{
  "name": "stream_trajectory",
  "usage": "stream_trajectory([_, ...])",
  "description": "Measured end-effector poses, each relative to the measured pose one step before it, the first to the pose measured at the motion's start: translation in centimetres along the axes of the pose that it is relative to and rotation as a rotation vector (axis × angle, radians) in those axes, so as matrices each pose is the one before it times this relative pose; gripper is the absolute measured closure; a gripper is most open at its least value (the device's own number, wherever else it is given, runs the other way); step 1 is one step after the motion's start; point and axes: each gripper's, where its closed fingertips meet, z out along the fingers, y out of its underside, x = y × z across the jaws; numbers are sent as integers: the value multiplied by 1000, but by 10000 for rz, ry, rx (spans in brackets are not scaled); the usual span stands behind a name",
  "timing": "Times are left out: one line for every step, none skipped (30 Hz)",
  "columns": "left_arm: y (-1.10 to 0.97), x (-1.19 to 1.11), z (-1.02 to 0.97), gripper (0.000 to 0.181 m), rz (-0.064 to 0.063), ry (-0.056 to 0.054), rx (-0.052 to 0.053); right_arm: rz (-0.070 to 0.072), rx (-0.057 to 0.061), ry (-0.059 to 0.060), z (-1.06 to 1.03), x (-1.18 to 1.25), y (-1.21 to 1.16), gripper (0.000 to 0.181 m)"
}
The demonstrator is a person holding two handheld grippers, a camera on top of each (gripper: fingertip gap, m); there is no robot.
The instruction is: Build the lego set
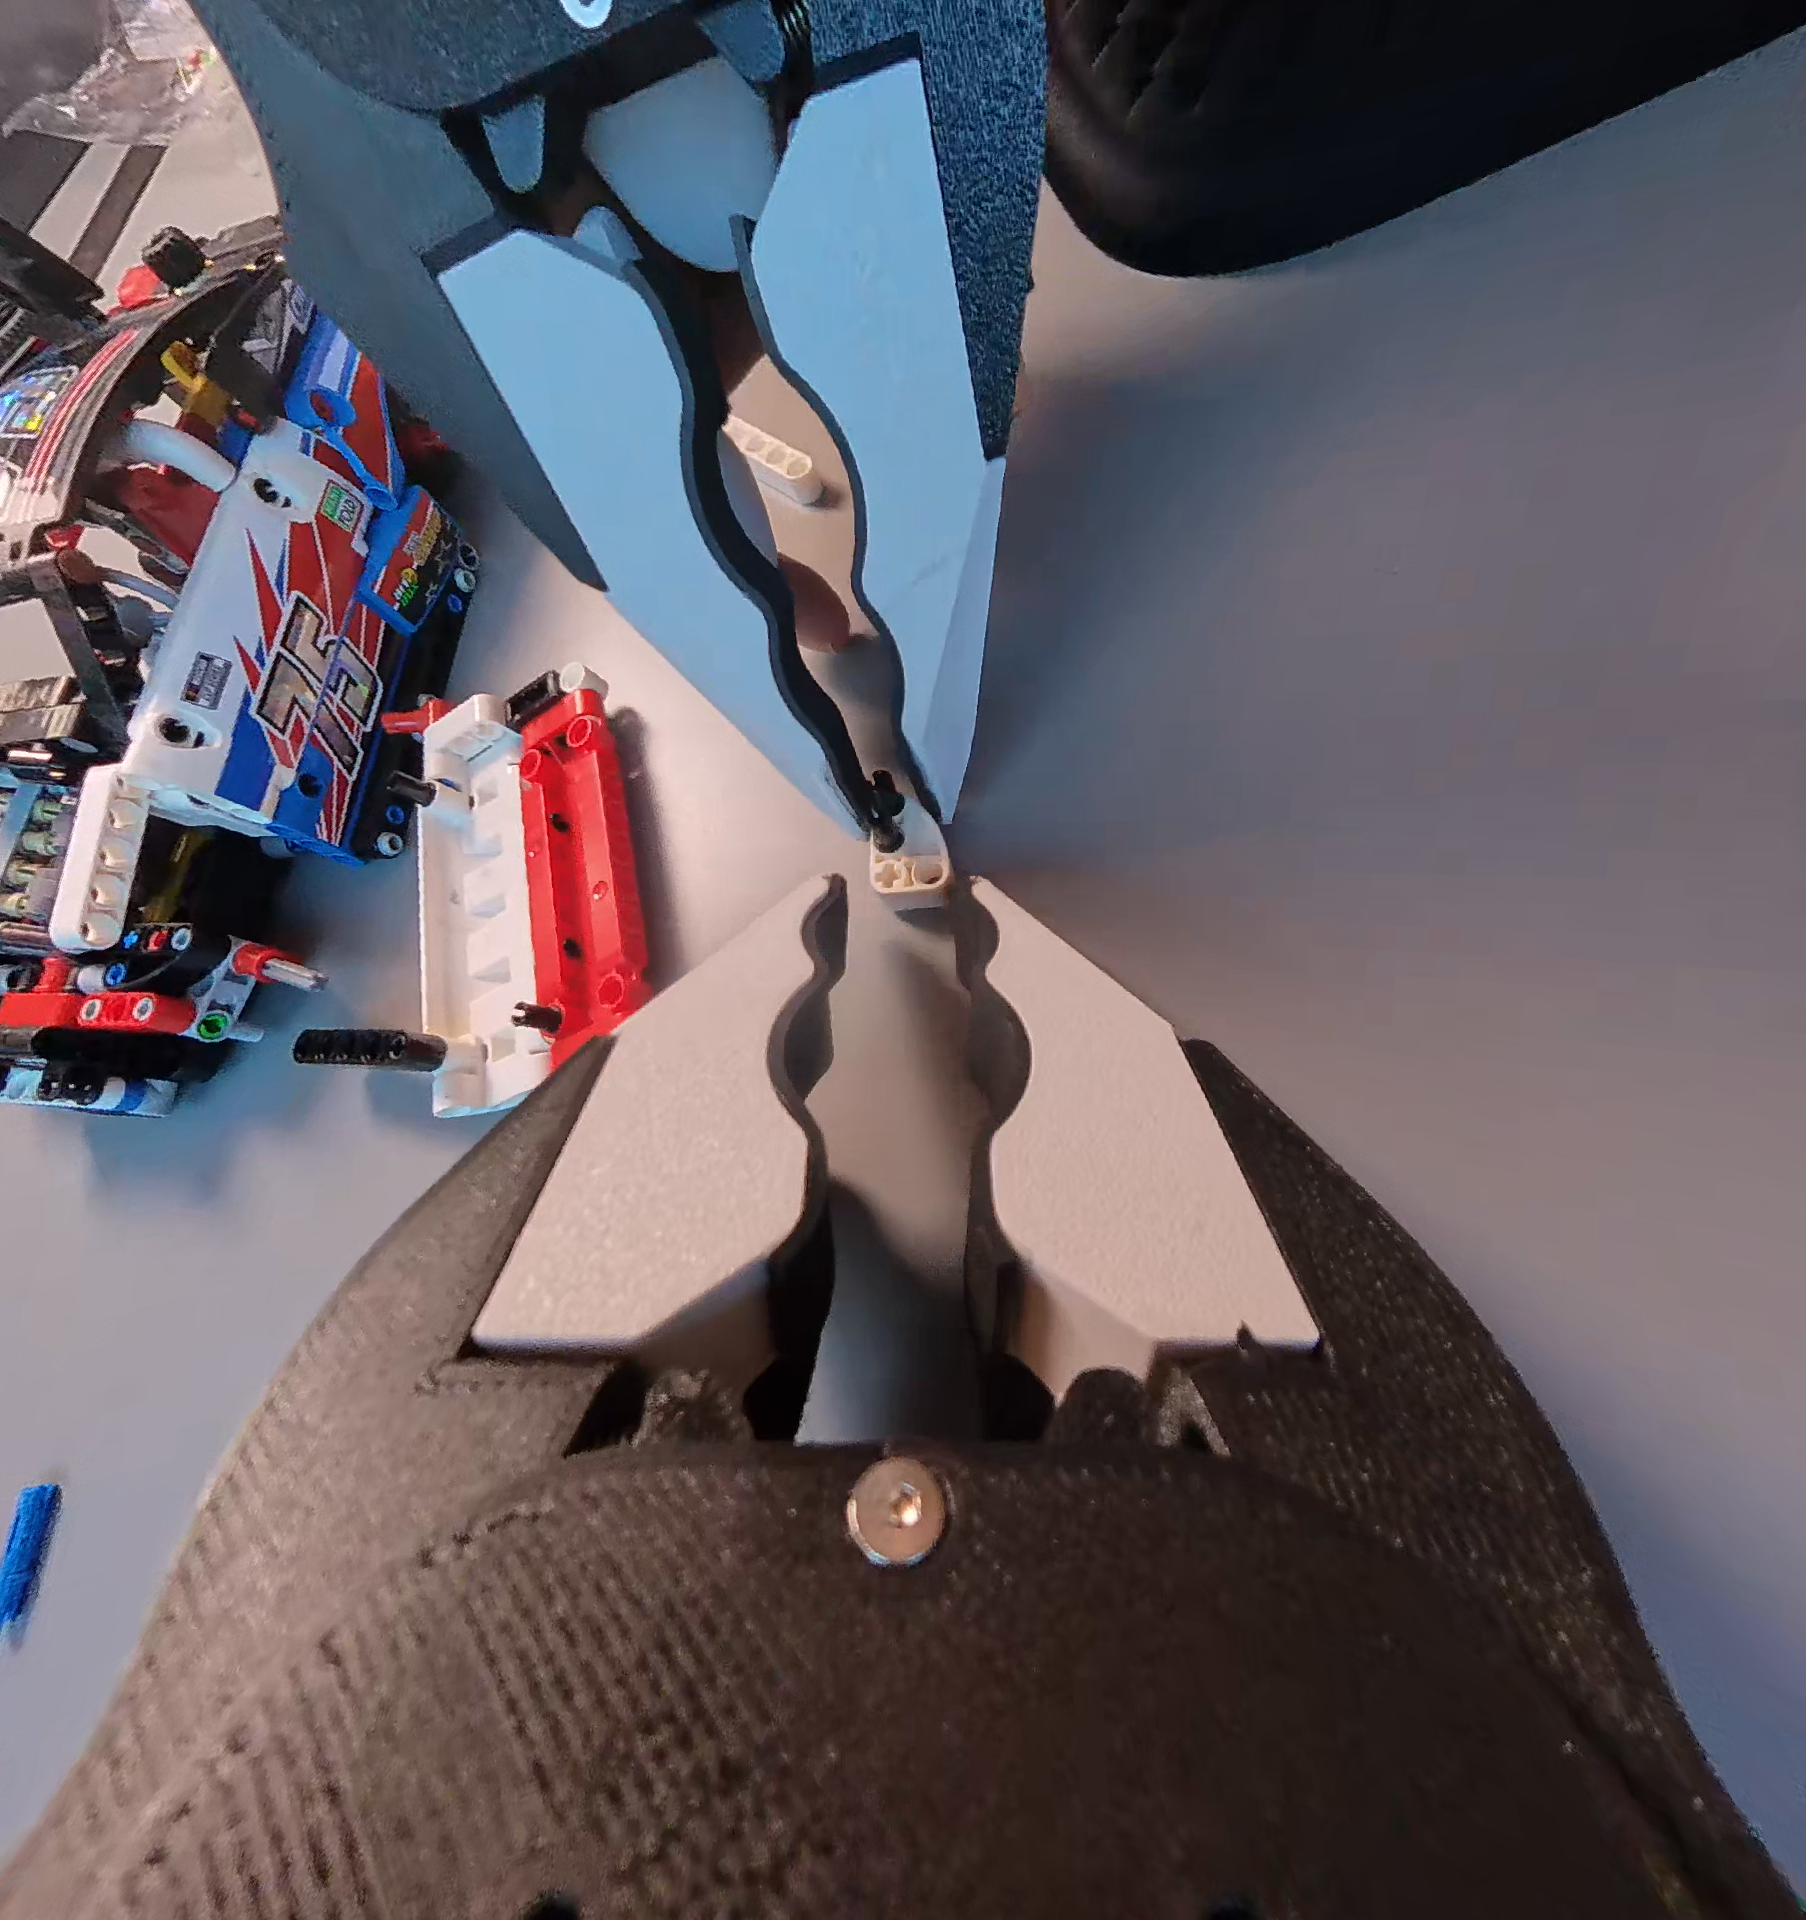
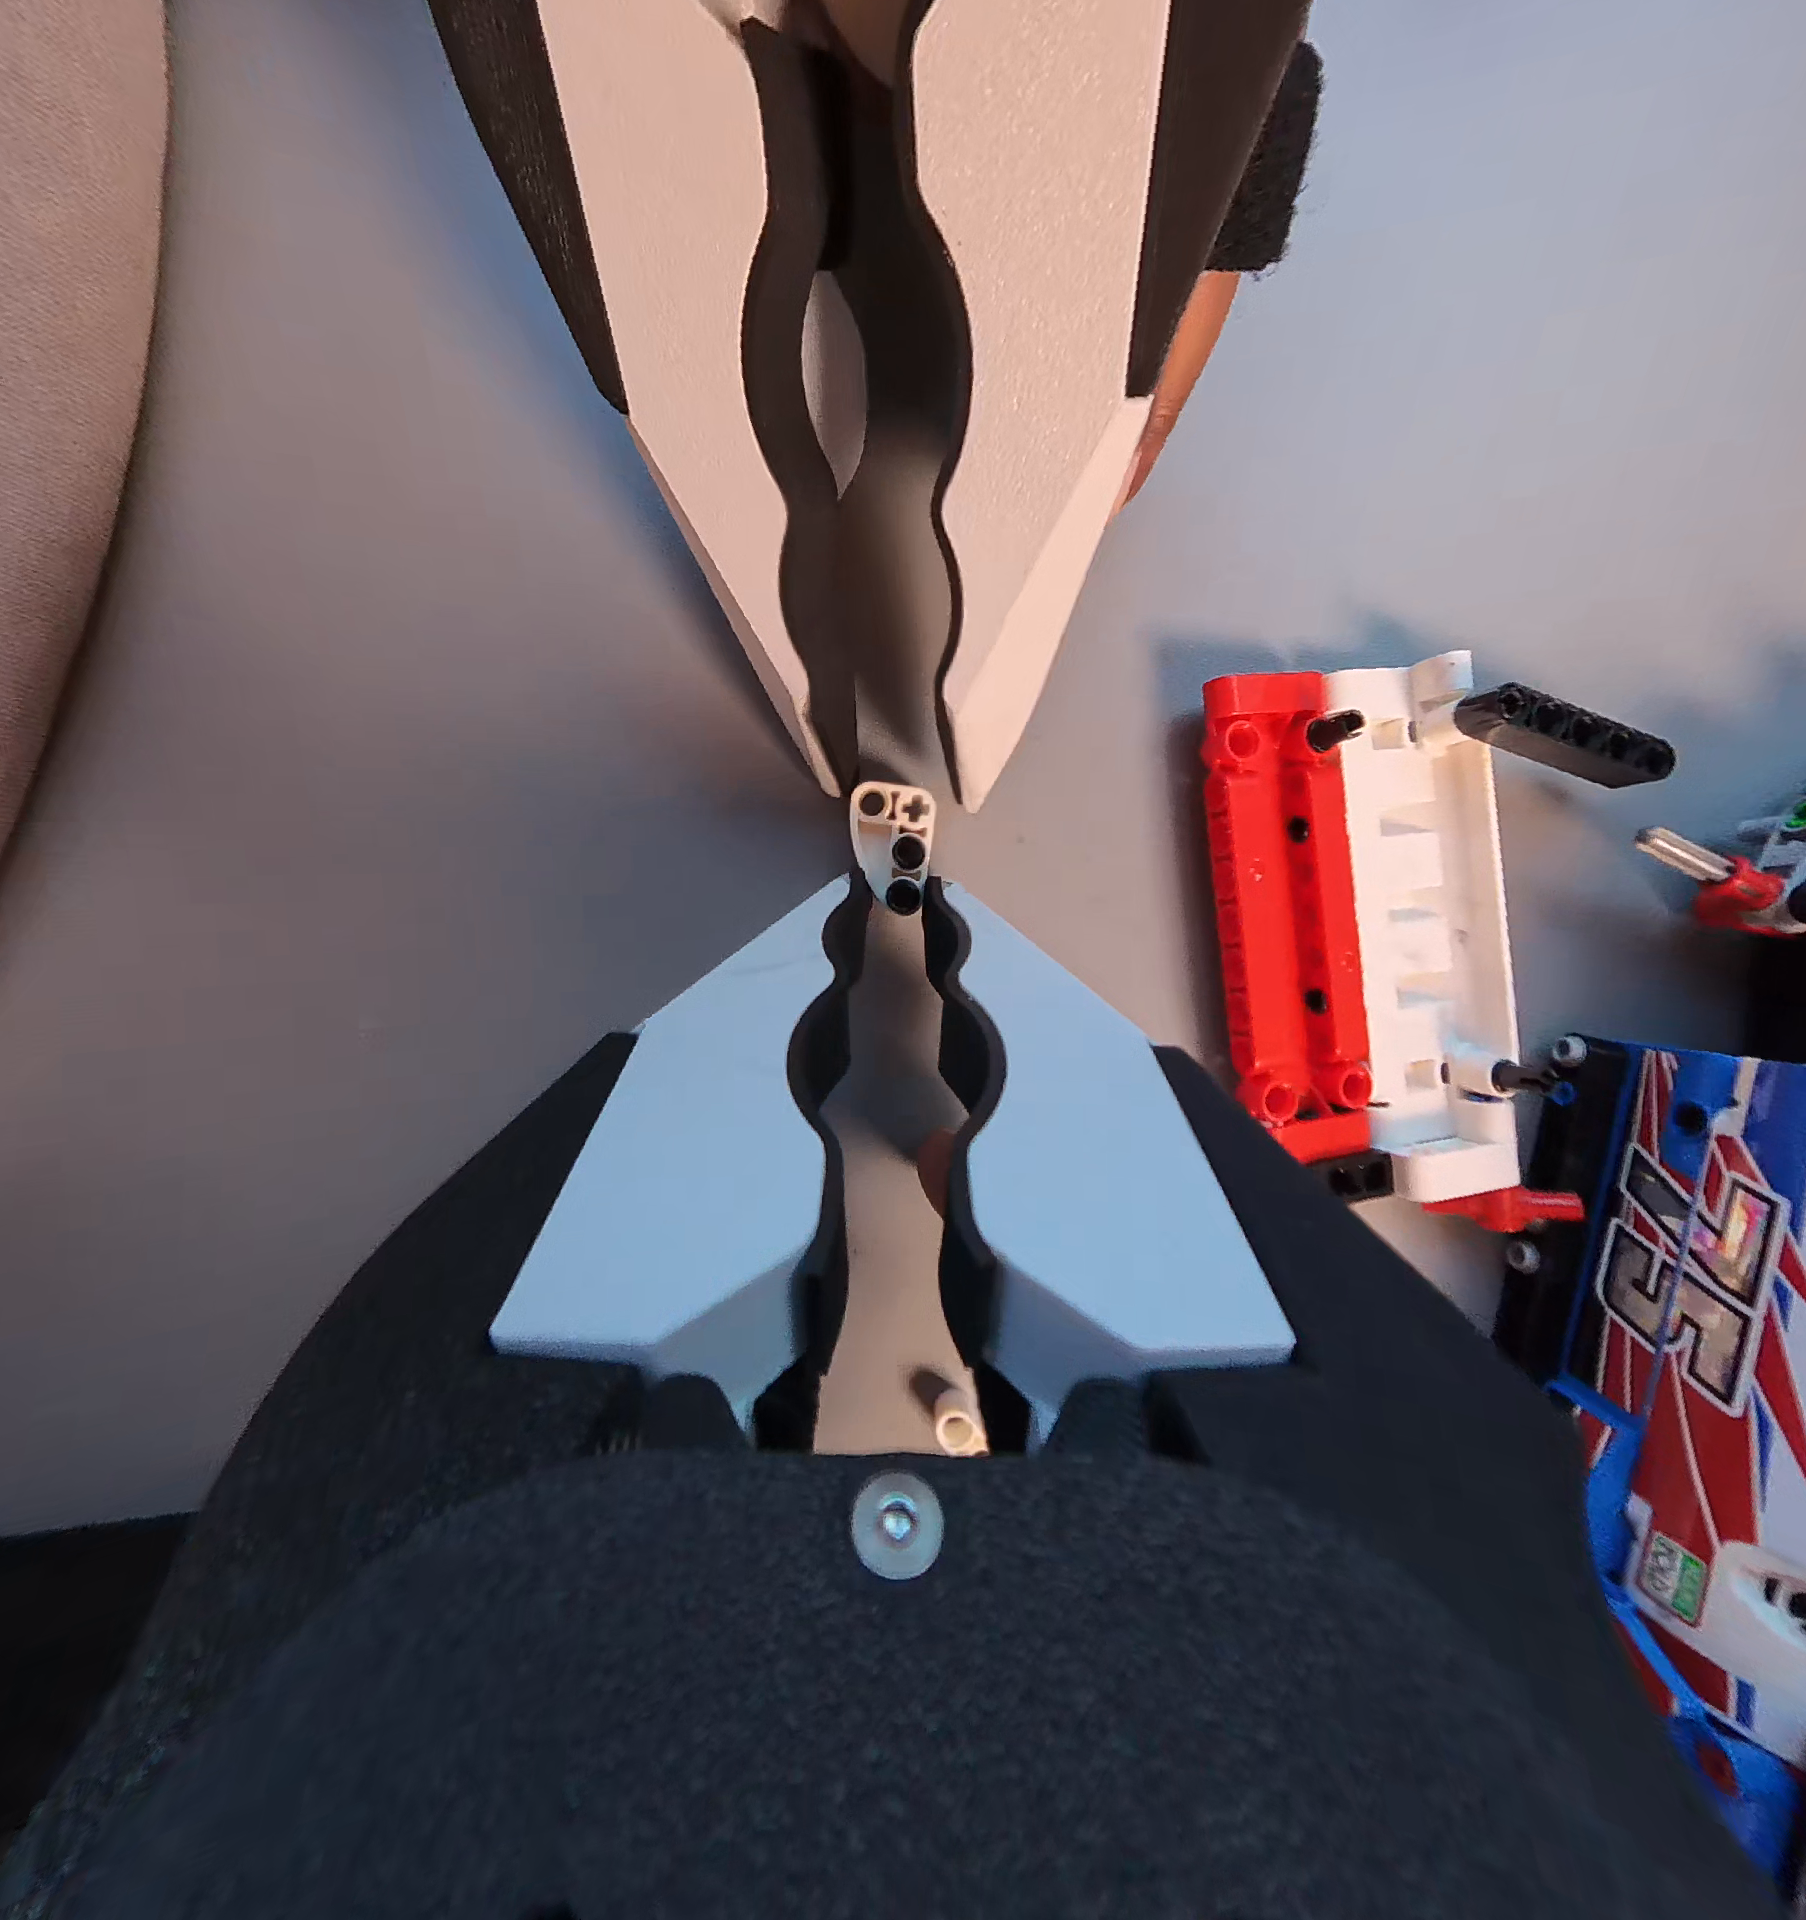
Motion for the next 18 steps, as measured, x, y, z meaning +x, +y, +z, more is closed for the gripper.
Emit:
stream_trajectory([10,-75,17,161,-74,-4,-9,-36,-14,-116,22,23,-46,174])
stream_trajectory([25,-66,26,159,-102,18,-20,-59,10,-51,49,85,-61,174])
stream_trajectory([21,-41,29,158,-102,62,-22,-71,47,-13,51,94,-94,174])
stream_trajectory([11,-2,46,157,-75,76,-13,-35,87,22,73,113,-122,174])
stream_trajectory([-2,9,43,158,-49,62,-15,13,119,21,65,106,-119,174])
stream_trajectory([21,21,44,160,-39,54,-24,7,100,15,40,42,-78,174])
stream_trajectory([63,-27,56,166,-36,18,-56,-31,62,33,-1,11,-6,174])
stream_trajectory([22,-4,30,167,-10,30,-23,-51,48,64,-25,25,13,174])
stream_trajectory([7,-39,14,167,12,-9,0,-17,59,80,-15,42,11,173])
stream_trajectory([9,-101,1,167,3,-51,-3,17,70,105,-12,99,-15,173])
stream_trajectory([20,-99,1,167,5,-55,-3,66,78,101,-5,108,-9,173])
stream_trajectory([16,-113,-19,167,6,-68,3,98,69,93,-33,99,-17,173])
stream_trajectory([34,-128,4,167,0,-80,-7,92,59,111,-60,125,-29,173])
stream_trajectory([29,-92,-8,167,-22,-37,-7,81,64,96,-20,105,-18,174])
stream_trajectory([29,-63,-16,167,-30,-4,-8,73,70,72,-3,57,-30,174])
stream_trajectory([43,-60,-20,167,-24,0,-6,46,62,68,-16,59,-43,175])
stream_trajectory([45,-110,-26,167,-13,-35,-5,2,45,87,-9,109,-13,176])
stream_trajectory([88,-222,-39,167,-27,-99,-16,-32,-17,183,-13,267,68,176])
